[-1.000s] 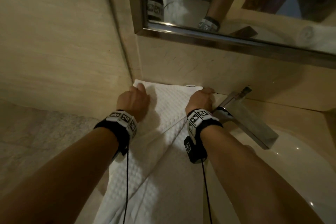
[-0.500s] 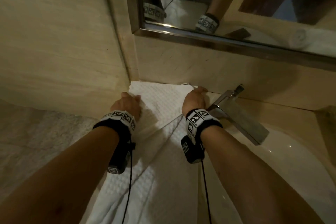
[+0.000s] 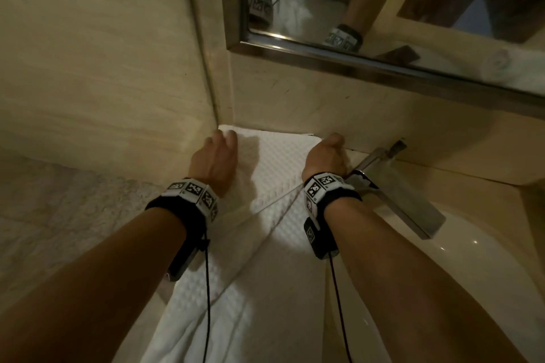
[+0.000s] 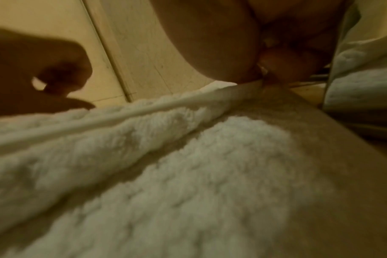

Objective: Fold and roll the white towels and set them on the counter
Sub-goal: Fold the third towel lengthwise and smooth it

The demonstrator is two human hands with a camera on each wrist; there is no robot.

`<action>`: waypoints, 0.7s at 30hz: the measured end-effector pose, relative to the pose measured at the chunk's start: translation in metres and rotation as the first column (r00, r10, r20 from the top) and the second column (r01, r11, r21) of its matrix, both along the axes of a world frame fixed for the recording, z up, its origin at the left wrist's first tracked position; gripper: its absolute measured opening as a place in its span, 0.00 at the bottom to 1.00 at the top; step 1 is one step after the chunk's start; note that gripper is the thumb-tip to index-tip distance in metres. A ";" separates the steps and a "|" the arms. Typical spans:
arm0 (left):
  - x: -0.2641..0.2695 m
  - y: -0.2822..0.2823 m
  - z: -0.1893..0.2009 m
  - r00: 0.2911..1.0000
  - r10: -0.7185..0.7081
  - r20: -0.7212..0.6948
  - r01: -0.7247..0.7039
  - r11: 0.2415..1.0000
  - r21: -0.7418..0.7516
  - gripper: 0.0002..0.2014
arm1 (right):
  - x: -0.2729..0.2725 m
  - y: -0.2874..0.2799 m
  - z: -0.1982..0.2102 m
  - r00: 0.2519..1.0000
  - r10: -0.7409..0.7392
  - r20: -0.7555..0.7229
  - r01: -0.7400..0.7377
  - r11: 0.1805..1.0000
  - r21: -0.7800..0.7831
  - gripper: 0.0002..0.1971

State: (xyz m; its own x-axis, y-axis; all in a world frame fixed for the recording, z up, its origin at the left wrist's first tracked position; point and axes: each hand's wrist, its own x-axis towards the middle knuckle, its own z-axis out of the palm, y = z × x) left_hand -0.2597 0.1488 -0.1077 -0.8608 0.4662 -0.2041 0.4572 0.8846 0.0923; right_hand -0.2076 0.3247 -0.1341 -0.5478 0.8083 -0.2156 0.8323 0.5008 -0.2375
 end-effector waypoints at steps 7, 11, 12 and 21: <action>0.049 0.020 -0.003 0.887 -0.209 0.411 0.112 0.962 0.247 0.08 | 0.005 -0.010 0.023 0.984 0.166 0.071 -0.168 0.985 0.032 0.26; 0.054 0.014 0.001 0.893 -0.189 0.408 0.088 0.964 0.252 0.14 | 0.016 -0.050 0.038 0.982 0.163 -0.090 -0.184 0.928 -0.325 0.29; 0.056 0.010 0.006 0.887 -0.173 0.427 0.072 0.968 0.242 0.16 | 0.020 -0.061 0.036 0.988 0.129 -0.082 -0.152 0.885 -0.440 0.28; 0.092 -0.067 0.023 0.921 0.028 0.388 -0.052 0.997 0.051 0.23 | 0.075 -0.087 0.020 0.939 0.328 -0.104 -0.328 0.760 -0.562 0.39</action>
State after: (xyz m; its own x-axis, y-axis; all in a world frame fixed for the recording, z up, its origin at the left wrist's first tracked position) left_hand -0.1679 0.0818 -0.0849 -0.7382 0.4546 -0.4984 0.3396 0.8888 0.3076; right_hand -0.1328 0.2381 -0.1142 -0.7565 0.3135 -0.5739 0.6425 0.5201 -0.5628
